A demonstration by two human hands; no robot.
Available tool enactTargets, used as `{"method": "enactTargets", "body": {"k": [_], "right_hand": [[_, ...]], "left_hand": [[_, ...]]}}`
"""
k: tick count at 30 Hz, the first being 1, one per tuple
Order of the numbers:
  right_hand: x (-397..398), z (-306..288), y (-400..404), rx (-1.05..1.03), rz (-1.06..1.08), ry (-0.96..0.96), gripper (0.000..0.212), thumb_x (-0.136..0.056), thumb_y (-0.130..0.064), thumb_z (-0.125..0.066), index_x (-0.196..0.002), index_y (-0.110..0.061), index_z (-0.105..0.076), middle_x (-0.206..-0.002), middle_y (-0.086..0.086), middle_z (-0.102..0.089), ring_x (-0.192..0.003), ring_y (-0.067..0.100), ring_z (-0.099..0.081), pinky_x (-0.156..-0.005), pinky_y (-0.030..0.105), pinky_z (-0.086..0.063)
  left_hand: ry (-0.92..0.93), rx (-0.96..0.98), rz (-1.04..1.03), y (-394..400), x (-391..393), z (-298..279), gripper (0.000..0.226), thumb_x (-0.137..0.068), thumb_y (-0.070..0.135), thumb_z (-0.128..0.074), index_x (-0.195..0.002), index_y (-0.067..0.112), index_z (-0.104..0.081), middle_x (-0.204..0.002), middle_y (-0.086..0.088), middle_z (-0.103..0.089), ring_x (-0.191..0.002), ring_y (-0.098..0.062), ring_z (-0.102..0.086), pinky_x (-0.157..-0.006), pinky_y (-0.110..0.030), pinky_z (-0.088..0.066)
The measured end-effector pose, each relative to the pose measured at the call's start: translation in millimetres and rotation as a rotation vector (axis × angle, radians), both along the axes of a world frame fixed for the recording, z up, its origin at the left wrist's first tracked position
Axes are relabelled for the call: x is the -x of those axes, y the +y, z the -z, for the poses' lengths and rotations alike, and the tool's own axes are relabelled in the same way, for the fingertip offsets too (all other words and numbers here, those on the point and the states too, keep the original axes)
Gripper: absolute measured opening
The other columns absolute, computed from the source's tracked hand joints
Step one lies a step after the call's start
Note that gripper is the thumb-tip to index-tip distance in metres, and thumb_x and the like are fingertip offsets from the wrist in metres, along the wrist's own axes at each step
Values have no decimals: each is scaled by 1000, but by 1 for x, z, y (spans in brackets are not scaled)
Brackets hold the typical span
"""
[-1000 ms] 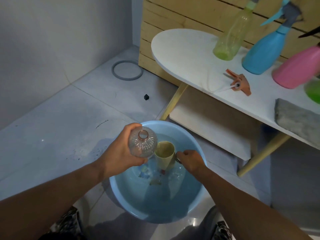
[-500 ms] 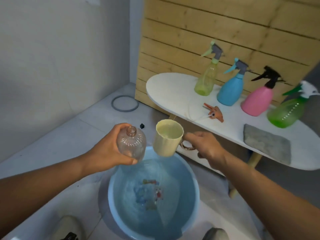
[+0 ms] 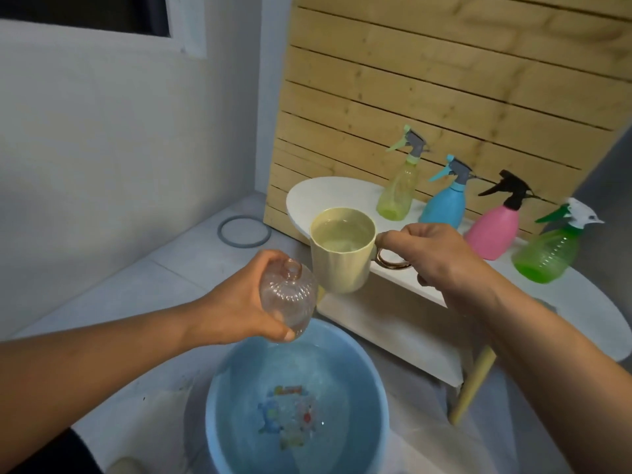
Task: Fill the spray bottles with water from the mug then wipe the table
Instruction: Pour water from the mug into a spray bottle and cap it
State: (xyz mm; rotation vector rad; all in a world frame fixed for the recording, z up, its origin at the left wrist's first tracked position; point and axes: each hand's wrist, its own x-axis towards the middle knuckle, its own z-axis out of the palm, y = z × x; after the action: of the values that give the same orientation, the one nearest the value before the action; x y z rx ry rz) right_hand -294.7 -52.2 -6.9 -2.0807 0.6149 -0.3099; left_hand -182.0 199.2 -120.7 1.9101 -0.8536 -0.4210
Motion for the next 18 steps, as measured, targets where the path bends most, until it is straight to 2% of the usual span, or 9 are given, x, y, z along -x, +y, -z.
{"method": "enactTargets", "body": {"k": [2, 5, 7, 8, 9, 10, 11, 15, 18], "right_hand": [[-1, 2, -2, -12, 5, -7, 37, -80, -43, -76, -65, -19, -51, -56, -1, -34, -50, 15, -29, -55, 30, -28], [-3, 8, -5, 3, -2, -20, 41, -82, -40, -76, -62, -19, -48, -51, -5, -36, -47, 13, -31, -52, 26, -29], [-5, 13, -5, 18, -2, -35, 44, -83, -39, -77, -58, -20, -46, -49, -4, -46, -48, 13, -44, -54, 26, -33], [-5, 16, -5, 23, 1, -46, 46, -82, -38, -78, -55, -20, -46, -55, 0, -59, -60, 12, -60, -60, 28, -37], [-6, 19, -5, 31, 7, -54, 46, -81, -39, -78, -53, -19, -47, -70, 6, -72, -84, 10, -71, -65, 31, -40], [-6, 21, -5, 46, 15, -54, 46, -80, -40, -78, -51, -19, -49, -85, 11, -76, -106, 11, -67, -70, 31, -42], [-6, 23, -5, 61, 21, -51, 45, -79, -41, -78, -51, -19, -50, -94, 13, -76, -116, 14, -63, -72, 32, -43], [-10, 29, -5, 111, 21, -39, 40, -80, -41, -77, -58, -16, -55, -93, 10, -75, -119, 17, -62, -77, 34, -46], [-15, 35, -8, 131, 5, -40, 41, -79, -41, -79, -54, -16, -57, -77, -1, -74, -120, 6, -59, -92, 40, -50]], "left_hand": [[-7, -11, 10, -2, 3, 7, 95, -57, 22, -101, -129, 46, -43, -116, 34, -55, -115, 4, -60, -90, -21, -56], [-33, -42, -4, -4, 5, 18, 99, -51, 35, -101, -128, 55, -41, -123, 27, -56, -117, -2, -61, -94, -30, -58], [-49, -56, -13, -7, 4, 24, 101, -49, 40, -101, -127, 57, -39, -126, 23, -57, -118, -5, -61, -96, -35, -58], [-48, -57, -15, -9, 3, 26, 102, -48, 42, -101, -127, 58, -39, -126, 23, -57, -118, -6, -61, -96, -35, -58], [-47, -53, -14, -11, 2, 26, 102, -48, 42, -100, -127, 58, -38, -125, 23, -58, -117, -6, -62, -95, -36, -59], [-45, -52, -13, -13, 1, 27, 102, -49, 42, -100, -127, 59, -38, -125, 24, -58, -116, -5, -62, -94, -36, -59], [-43, -53, -12, -14, -1, 27, 102, -49, 41, -100, -128, 59, -37, -124, 25, -58, -115, -5, -62, -94, -35, -59], [-36, -67, -9, -15, -8, 31, 101, -50, 41, -100, -127, 58, -37, -124, 25, -59, -115, -4, -63, -94, -36, -59], [-38, -83, -6, -16, -12, 33, 102, -50, 40, -100, -128, 56, -37, -125, 24, -57, -115, -4, -62, -94, -35, -59]]}}
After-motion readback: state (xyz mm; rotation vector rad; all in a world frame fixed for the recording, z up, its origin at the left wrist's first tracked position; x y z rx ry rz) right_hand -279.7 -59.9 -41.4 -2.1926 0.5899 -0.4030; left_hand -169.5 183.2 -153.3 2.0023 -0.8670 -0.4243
